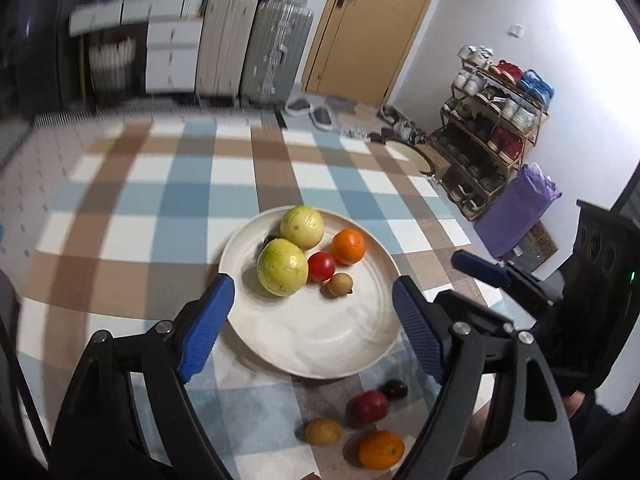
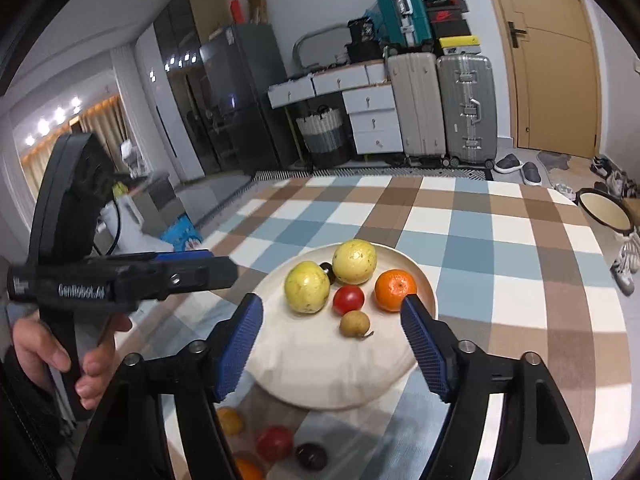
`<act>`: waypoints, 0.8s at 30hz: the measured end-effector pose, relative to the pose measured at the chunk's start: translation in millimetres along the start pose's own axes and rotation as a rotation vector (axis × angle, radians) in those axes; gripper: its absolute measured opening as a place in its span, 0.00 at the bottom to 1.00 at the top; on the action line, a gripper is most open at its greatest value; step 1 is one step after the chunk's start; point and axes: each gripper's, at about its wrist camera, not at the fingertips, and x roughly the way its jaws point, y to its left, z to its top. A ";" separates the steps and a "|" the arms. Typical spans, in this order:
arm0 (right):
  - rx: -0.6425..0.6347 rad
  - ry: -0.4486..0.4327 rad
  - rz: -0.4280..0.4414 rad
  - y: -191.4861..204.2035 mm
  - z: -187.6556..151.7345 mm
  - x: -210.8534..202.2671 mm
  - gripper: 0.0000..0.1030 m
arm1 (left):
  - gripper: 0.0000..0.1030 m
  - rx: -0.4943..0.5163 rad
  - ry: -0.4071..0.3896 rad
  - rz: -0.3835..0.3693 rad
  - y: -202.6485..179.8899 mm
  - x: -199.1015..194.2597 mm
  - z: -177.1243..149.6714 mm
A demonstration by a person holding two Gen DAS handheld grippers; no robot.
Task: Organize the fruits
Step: 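Withdraw both tools from the plate toward the remaining fruits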
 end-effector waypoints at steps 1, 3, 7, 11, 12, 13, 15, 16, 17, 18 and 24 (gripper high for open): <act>0.002 -0.014 0.000 0.7 -0.5 -6.7 0.75 | 0.78 0.014 -0.015 0.012 -5.5 -8.8 -2.6; 0.007 -0.042 0.001 3.8 -1.7 -21.5 0.76 | 0.78 0.030 -0.035 0.018 -15.1 -25.7 -7.6; 0.017 -0.080 0.001 9.4 -3.4 -46.6 0.82 | 0.81 0.052 -0.071 0.037 -32.2 -52.5 -18.1; 0.027 -0.123 -0.003 14.7 -8.7 -72.8 0.88 | 0.82 0.069 -0.104 0.033 -45.4 -75.3 -30.9; 0.031 -0.132 -0.006 14.9 -10.1 -76.8 0.89 | 0.83 0.070 -0.112 0.039 -47.6 -80.0 -34.1; 0.037 -0.144 -0.009 15.3 -13.2 -82.8 0.91 | 0.86 0.070 -0.120 0.048 -50.1 -85.0 -37.7; 0.050 -0.154 -0.010 15.9 -19.9 -92.9 0.92 | 0.88 0.071 -0.133 0.060 -53.8 -92.0 -43.4; 0.055 -0.156 -0.010 15.6 -22.4 -95.5 0.93 | 0.92 0.072 -0.138 0.065 -55.7 -95.8 -46.8; 0.063 -0.162 -0.013 15.5 -26.9 -100.1 0.94 | 0.94 0.074 -0.144 0.071 -57.8 -99.9 -51.1; 0.068 -0.166 -0.016 15.0 -29.9 -102.8 0.95 | 0.99 0.072 -0.154 0.083 -59.3 -103.8 -55.8; 0.094 -0.149 -0.050 12.5 -48.1 -112.4 0.96 | 0.99 0.041 -0.153 0.105 -58.5 -112.3 -84.3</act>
